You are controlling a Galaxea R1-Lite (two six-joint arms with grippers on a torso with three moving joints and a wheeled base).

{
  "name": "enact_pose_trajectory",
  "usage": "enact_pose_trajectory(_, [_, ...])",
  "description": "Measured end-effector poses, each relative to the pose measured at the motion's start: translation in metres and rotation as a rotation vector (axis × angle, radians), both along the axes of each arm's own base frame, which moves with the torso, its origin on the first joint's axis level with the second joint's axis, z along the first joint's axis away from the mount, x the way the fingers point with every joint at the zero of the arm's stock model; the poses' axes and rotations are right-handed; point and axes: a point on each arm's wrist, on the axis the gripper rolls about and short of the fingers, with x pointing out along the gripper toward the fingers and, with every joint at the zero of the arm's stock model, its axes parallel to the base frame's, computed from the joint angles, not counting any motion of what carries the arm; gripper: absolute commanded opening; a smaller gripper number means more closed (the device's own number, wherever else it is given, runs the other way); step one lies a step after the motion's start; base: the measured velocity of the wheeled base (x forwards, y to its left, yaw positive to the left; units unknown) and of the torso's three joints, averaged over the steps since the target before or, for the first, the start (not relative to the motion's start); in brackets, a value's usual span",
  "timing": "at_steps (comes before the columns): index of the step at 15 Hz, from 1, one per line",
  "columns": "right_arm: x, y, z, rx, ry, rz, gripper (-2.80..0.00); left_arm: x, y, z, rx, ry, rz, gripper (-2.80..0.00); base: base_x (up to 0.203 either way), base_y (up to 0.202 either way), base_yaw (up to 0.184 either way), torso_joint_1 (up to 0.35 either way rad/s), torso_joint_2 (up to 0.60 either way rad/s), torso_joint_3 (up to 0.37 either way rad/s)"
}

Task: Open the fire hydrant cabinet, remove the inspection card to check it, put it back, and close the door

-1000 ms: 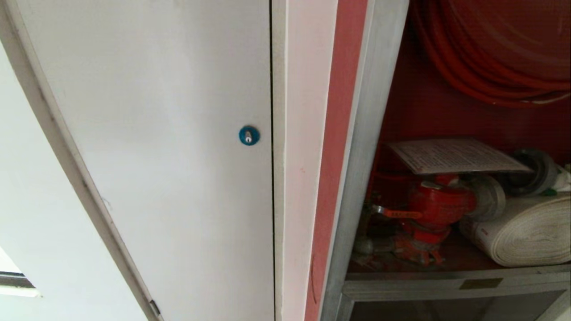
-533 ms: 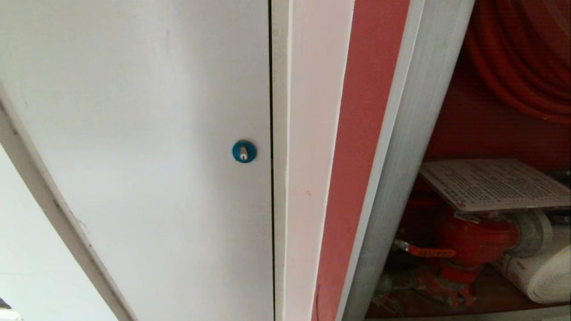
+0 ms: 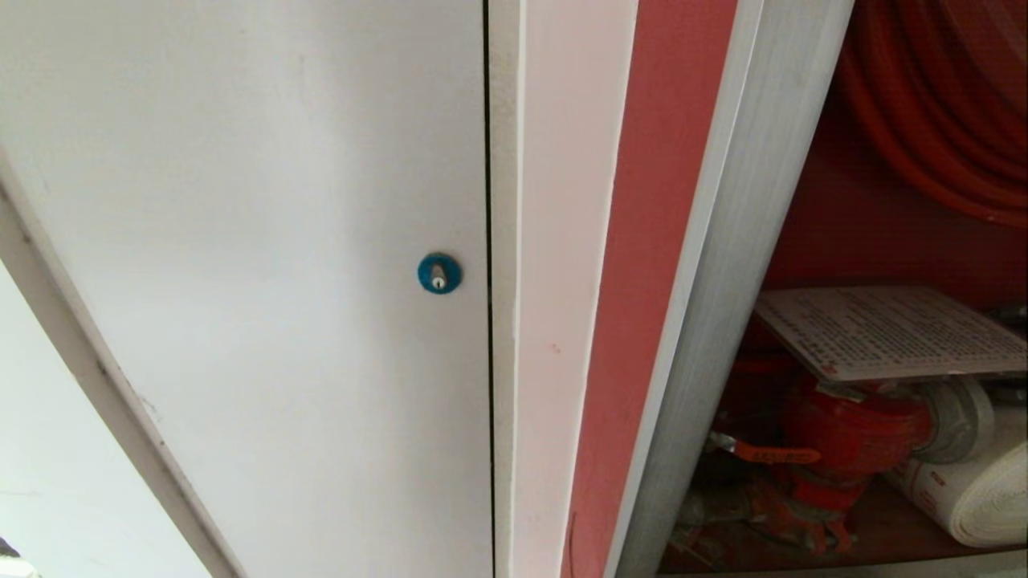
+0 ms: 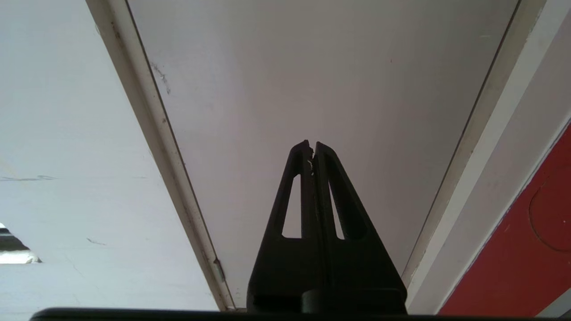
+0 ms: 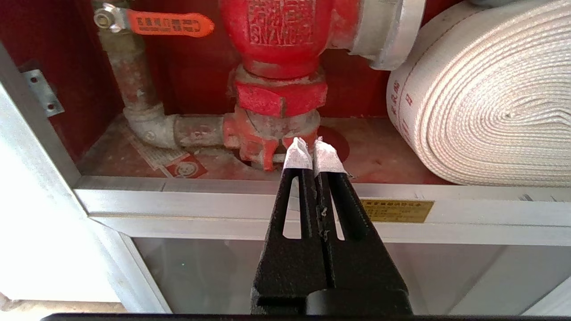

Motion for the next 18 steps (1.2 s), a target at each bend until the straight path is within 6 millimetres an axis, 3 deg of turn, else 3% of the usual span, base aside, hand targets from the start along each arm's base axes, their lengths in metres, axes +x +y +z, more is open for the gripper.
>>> enact_pose_trajectory(18, [0.0000, 0.0000, 0.0000, 0.000, 0.000, 0.000, -2.80, 0.0000, 0.0000, 0.0000, 0.000, 0.000, -0.001, -2.80, 0.000, 0.000, 0.000, 0.000, 0.00, 0.000])
